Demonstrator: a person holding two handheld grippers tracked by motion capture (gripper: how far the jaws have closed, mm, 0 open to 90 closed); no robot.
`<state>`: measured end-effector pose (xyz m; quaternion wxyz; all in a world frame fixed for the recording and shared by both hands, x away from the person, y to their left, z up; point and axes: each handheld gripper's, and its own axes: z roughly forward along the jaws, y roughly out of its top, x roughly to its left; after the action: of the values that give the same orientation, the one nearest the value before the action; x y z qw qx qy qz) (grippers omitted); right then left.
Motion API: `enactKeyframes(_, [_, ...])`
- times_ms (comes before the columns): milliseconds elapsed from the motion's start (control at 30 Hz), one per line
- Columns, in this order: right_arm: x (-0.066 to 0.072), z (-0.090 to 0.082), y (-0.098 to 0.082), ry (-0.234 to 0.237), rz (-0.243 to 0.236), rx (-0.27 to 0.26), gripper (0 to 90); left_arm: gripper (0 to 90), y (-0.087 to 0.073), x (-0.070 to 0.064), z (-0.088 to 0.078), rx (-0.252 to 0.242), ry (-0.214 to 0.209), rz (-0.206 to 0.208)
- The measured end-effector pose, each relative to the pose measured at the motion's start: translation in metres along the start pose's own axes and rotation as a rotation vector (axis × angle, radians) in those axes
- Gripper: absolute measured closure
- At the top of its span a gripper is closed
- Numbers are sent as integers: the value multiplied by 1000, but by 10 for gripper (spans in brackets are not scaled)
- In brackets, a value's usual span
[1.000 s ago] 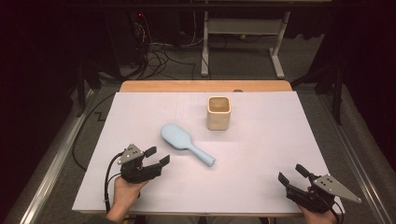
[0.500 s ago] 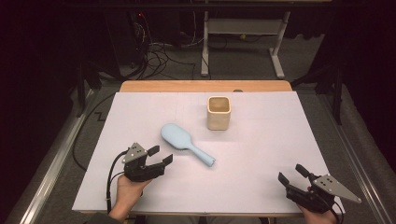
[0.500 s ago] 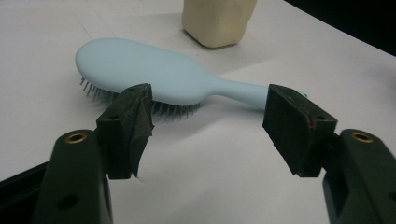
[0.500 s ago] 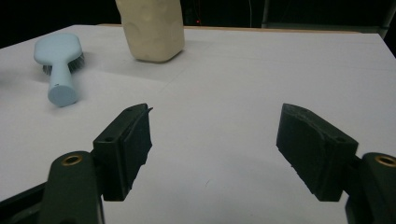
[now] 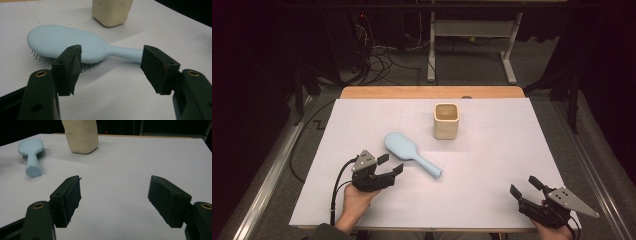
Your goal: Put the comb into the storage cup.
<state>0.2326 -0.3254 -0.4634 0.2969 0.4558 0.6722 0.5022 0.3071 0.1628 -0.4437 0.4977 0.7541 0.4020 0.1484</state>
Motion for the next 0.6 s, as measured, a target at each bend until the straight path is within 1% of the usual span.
enactKeyframes(200, [0,0,0,1,-2,0,267,342,3,-3,8,6,-7,5])
enactKeyframes(600, [1,0,0,6,-8,2,268,345,10,-8,19,19,-18,23])
